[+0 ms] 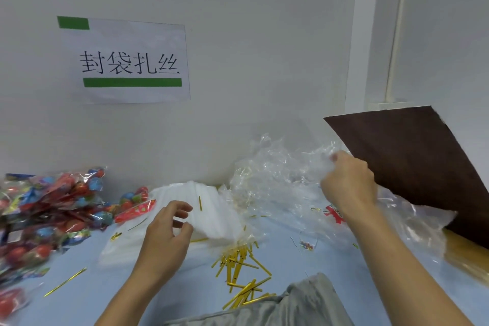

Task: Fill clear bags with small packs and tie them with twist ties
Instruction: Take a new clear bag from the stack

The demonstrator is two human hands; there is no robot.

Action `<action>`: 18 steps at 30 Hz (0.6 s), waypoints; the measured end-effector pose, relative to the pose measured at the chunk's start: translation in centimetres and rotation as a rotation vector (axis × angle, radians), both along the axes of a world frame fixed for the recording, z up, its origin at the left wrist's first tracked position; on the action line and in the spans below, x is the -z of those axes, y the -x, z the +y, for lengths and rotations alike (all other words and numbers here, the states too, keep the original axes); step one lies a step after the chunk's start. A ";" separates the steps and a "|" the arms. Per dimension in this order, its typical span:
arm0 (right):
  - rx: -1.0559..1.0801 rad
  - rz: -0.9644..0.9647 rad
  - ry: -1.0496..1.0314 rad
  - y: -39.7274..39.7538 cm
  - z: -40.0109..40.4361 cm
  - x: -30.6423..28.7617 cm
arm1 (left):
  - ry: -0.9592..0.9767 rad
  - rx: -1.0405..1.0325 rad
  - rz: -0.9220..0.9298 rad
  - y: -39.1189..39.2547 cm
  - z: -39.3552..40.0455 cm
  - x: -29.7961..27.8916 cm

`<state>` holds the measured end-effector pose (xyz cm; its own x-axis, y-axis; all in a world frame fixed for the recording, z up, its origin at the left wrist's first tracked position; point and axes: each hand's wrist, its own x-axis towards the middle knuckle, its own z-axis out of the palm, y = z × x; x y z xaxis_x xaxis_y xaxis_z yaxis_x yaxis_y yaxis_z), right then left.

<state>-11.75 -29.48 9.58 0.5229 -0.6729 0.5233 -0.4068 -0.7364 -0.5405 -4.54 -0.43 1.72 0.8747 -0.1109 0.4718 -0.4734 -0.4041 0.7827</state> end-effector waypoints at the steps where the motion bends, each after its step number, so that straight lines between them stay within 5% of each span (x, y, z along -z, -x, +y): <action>1: -0.097 -0.051 -0.011 -0.8 1.7 -0.6 | 0.034 0.005 0.007 0.0 0.0 -0.2; 7: -0.836 -0.133 -0.110 -5.1 12.4 -1.2 | 0.484 0.054 0.264 -0.5 1.2 -1.5; 11: -1.087 -0.099 -0.218 -6.3 18.2 3.0 | 0.857 0.160 0.500 -1.0 2.9 -2.3; 18: -1.205 -0.012 -0.360 -6.4 19.0 6.5 | 0.615 0.056 0.392 -1.2 2.2 -1.4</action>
<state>-5.35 -10.50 3.04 0.8998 0.1230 0.4186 0.4269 -0.4464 -0.7865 -3.30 1.79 3.08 0.9929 0.0238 0.1164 -0.1188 0.1792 0.9766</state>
